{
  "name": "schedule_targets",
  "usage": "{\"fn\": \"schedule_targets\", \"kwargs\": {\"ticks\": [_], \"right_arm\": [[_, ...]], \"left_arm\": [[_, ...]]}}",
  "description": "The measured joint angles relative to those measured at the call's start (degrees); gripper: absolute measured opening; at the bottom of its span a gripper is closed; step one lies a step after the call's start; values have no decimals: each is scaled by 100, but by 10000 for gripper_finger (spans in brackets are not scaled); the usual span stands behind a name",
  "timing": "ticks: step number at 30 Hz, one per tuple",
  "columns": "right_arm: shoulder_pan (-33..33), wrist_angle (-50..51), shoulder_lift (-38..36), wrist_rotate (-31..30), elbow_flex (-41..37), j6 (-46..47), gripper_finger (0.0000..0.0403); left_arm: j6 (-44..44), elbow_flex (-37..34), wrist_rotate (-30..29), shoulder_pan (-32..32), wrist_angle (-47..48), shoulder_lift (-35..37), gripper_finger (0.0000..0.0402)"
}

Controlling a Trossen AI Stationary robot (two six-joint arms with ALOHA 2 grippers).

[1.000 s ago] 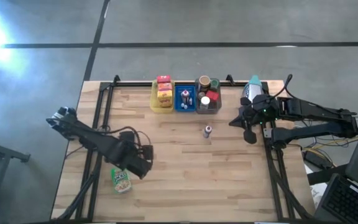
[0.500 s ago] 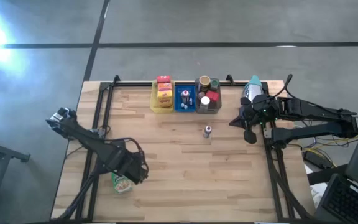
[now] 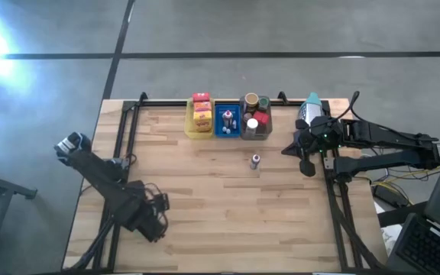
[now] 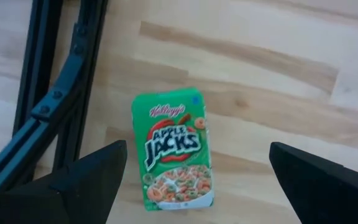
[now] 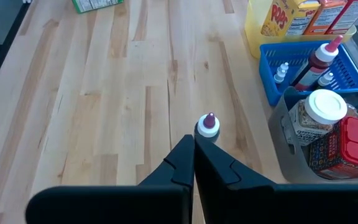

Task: Pick & Place Kitchen Items
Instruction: Put the green cereal box into the yellow bin

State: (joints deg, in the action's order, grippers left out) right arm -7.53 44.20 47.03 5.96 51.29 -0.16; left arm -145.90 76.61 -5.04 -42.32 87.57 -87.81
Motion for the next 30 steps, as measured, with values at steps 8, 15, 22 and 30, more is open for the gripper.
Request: {"fn": "schedule_targets", "kwargs": {"ticks": [8, 15, 22, 30], "right_arm": [[0, 0, 1, -1, 0, 8, 8], [1, 0, 2, 0, 0, 1, 8], [2, 0, 2, 0, 0, 0, 8], [2, -1, 1, 0, 0, 8, 8]], "left_arm": [[-94, -359, -102, -217, -254, 228, 400], [-136, -1418, -52, -217, -1342, 881, 400], [-259, -2583, 98, -219, -2483, 1628, 400], [-557, -3142, 363, -219, -3015, 1904, 400]]}}
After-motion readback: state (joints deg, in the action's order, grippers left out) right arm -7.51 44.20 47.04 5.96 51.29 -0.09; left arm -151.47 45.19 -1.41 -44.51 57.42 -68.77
